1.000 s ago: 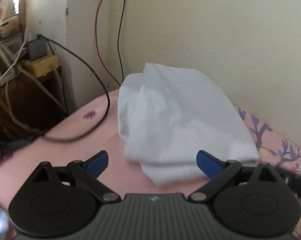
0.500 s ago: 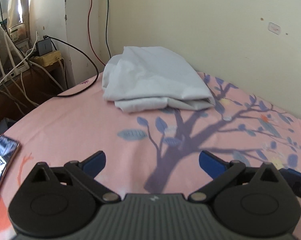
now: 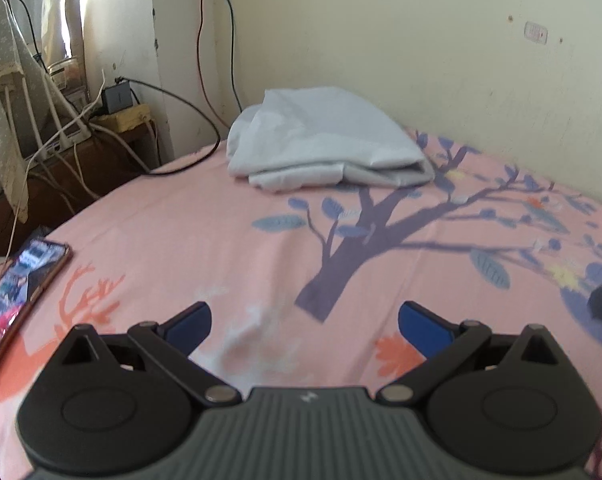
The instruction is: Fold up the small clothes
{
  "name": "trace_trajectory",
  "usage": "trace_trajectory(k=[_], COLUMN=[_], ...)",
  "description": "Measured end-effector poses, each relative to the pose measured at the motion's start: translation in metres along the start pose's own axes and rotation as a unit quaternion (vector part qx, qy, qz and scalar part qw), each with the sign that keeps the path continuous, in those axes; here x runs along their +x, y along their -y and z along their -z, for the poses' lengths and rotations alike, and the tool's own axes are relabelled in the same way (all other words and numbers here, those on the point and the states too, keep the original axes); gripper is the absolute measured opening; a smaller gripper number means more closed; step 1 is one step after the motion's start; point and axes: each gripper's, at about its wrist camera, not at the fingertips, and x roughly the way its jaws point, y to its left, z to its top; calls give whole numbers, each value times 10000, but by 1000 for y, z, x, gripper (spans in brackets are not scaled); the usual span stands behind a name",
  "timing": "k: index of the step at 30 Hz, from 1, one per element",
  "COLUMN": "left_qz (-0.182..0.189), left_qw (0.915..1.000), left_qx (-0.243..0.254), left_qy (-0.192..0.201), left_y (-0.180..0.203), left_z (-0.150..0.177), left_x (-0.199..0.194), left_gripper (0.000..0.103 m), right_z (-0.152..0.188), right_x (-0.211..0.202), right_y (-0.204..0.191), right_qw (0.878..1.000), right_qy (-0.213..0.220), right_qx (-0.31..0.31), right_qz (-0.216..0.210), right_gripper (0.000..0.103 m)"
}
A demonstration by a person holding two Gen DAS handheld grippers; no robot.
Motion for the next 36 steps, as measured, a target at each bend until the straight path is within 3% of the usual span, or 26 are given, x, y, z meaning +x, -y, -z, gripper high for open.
trace_trajectory(k=[13,16,22,26,31,36], left_qz=[-328,-139,-133,62,-203,-139], left_qw=[9982,9978,9974,9974,9973,9991], left_qx=[248,179,324,394,530,347], left_qy=[445,621,630,602,472,198], left_y=[5,1,5,5,5,-9], left_z=[1,-1,-4,-6,-11,-15], left_x=[-17,-25,-30,-40,-48,-52], left_gripper=[103,103,103,103,103,103], right_z=[2,2,1,1,0,-1], right_x=[-2,-1,-3,-3,-5,-6], right_y=[-1,-2,-2,-4,-3,-4], right_qw=[10000,10000,10000,10000,9999,9999], right_qy=[-15,-38,-14,-15,27,55], right_qx=[2,-20,42,-5,23,35], right_qz=[-11,-24,-40,-72,-98,-115], right_gripper=[75,75,77,78,78,79])
